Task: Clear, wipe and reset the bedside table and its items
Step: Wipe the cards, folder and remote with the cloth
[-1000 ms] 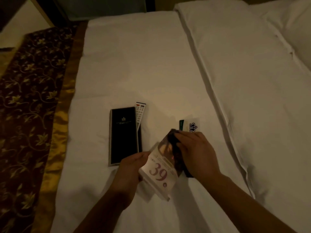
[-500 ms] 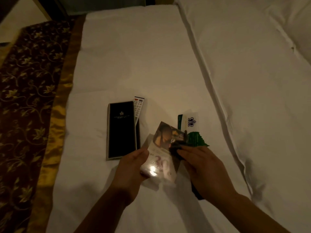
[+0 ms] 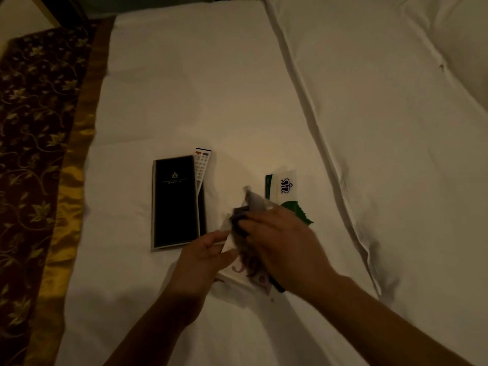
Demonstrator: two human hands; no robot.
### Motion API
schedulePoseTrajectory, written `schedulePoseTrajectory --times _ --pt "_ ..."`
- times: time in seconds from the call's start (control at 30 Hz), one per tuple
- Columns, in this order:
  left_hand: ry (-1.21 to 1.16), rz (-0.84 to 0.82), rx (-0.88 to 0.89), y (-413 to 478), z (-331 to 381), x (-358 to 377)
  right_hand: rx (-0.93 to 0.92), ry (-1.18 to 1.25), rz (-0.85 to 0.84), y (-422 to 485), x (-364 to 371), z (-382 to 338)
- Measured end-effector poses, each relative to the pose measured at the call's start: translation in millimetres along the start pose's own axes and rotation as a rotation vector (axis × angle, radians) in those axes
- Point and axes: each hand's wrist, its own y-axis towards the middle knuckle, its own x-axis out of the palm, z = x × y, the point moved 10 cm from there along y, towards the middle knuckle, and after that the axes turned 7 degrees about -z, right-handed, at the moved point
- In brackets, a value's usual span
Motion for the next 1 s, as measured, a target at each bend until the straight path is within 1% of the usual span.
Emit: schedulePoseTrajectory --times 0.03,0.07,0.1,0.13,0.17,0.23,0.27,0.33,0.37,0.4,0.43,0.47,0.5,0.53,0.57,0.6,0.63,0.73,0.77,0.83,0.9,1.0 --pt "0.024 -0.010 0.005 0 0 5 -0.075 0.006 -0.049 3 7 -12" --pt "0.037 -0.017 0.005 0 -1 10 -0.095 -0.008 -0.062 8 9 -12" --pt "0.029 -0.014 -0.001 0 -2 13 -0.057 -0.024 -0.045 12 6 -3" --pt "0.014 -0.013 -0.004 -1 -3 14 0.038 -0.033 -0.011 15 0 15" --pt "0.007 -0.014 -0.008 -1 -3 13 0.175 -0.019 0.035 12 -8 39" --pt "0.002 -0.003 -0.005 -1 -1 8 0.425 0.090 0.119 -6 -17 79" --pt "-0.010 0.015 0.005 0 0 3 0.486 0.156 0.130 -15 -16 87" --pt "-0.008 0.046 0.016 1 0 -5 0.508 0.210 0.125 -29 -10 81" --pt "-0.010 0.059 0.010 2 -2 -7 0.517 0.245 0.150 -36 -10 77" --pt "-0.030 0.065 -0.004 3 -7 -9 0.572 0.358 0.196 -45 -10 81" --pt "-0.061 0.066 -0.026 3 -13 -9 0.670 0.556 0.246 -55 -9 91" --pt "-0.102 0.061 -0.047 2 -19 -7 0.779 0.859 0.277 -63 -1 101" --pt "-0.152 0.056 -0.064 2 -23 -5 0.864 1.192 0.253 -67 13 101" --pt "-0.204 0.058 -0.071 1 -26 -2 0.899 1.461 0.190 -66 27 92" --pt "-0.244 0.061 -0.074 0 -26 1 0.890 1.591 0.107 -62 34 75" --pt "-0.264 0.049 -0.064 0 -25 7 0.858 1.581 0.035 -58 38 61" --pt "-0.249 0.033 -0.045 0 -22 12 0.814 1.482 0.001 -55 39 49" --pt "-0.057 -0.008 -0.034 1 -14 28 0.652 1.114 0.017 -42 29 28" --pt "-0.055 -0.052 -0.052 0 -14 35 0.590 1.030 -0.001 -39 27 23" --pt "-0.165 -0.146 -0.106 -2 -19 45 0.495 0.873 -0.034 -36 24 17" --pt "-0.241 -0.200 -0.121 -3 -18 48 0.428 0.742 0.001 -35 15 14" --pt "-0.247 -0.261 -0.140 -2 -14 54 0.343 0.615 0.161 -25 -8 12"
